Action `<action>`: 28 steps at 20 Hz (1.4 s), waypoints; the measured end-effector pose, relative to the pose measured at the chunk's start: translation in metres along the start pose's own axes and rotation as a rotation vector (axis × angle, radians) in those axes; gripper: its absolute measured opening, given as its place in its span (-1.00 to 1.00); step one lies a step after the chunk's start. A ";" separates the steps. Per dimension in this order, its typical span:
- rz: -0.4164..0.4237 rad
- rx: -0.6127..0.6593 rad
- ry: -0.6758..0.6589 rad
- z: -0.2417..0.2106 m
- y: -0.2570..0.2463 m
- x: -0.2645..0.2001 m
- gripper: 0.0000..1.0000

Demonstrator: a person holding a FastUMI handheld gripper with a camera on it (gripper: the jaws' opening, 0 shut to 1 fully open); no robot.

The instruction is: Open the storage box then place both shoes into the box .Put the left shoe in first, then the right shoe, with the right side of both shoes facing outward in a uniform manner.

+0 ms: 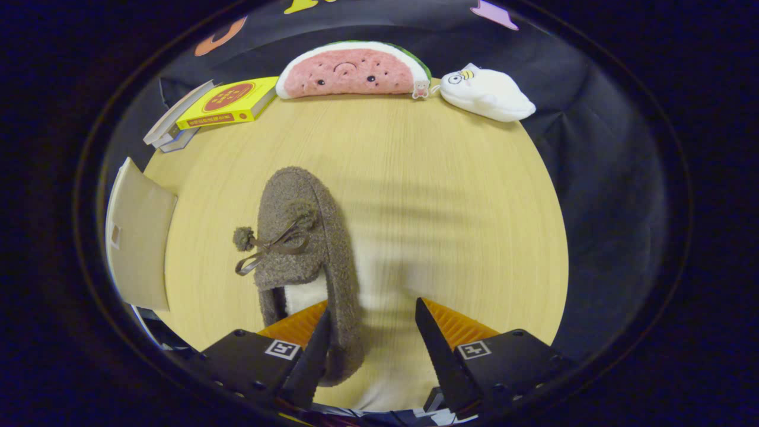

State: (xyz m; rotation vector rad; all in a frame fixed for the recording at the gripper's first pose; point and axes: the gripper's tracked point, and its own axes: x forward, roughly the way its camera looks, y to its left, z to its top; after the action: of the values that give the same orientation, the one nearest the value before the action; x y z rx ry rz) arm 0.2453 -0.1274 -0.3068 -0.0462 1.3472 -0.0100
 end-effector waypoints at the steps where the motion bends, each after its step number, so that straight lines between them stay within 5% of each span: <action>1: 0.016 -0.006 0.007 -0.001 0.004 0.001 0.43; 5: 0.085 -0.021 0.017 0.000 0.022 0.004 -0.36; 10: 0.112 0.016 0.012 0.000 0.025 0.013 -0.99; 28: 0.207 0.135 -0.046 -0.016 0.041 -0.075 -0.99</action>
State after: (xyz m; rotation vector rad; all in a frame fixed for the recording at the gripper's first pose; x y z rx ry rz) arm 0.2124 -0.0840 -0.2385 0.2059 1.2972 0.0747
